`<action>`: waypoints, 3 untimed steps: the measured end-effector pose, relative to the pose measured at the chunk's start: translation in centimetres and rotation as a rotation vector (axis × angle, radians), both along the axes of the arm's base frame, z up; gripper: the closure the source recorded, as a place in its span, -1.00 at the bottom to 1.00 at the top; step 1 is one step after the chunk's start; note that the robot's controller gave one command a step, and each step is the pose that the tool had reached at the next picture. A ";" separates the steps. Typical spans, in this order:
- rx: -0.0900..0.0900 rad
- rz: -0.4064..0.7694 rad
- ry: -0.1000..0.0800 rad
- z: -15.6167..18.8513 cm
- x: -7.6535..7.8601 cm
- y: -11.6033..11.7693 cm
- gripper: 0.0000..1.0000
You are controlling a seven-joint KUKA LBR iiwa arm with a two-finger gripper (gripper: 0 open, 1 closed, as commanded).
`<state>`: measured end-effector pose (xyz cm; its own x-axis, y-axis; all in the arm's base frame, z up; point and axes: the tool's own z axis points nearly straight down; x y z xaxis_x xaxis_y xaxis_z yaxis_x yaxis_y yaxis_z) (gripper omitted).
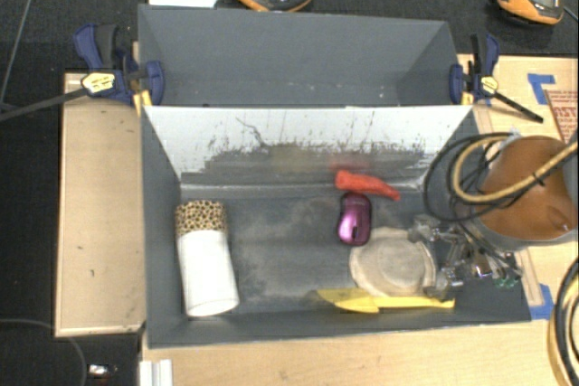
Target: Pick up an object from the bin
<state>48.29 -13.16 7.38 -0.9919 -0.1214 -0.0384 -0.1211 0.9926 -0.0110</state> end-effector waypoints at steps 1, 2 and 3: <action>0.010 -0.165 0.016 -0.2 0.4 9.0 -1.00; 0.001 -0.092 -0.010 -0.1 0.0 6.8 -1.00; 0.009 -0.082 0.006 -0.2 -0.5 15.1 1.00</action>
Offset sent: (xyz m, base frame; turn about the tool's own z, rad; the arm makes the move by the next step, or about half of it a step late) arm -0.0037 0.0678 -0.0038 0.0913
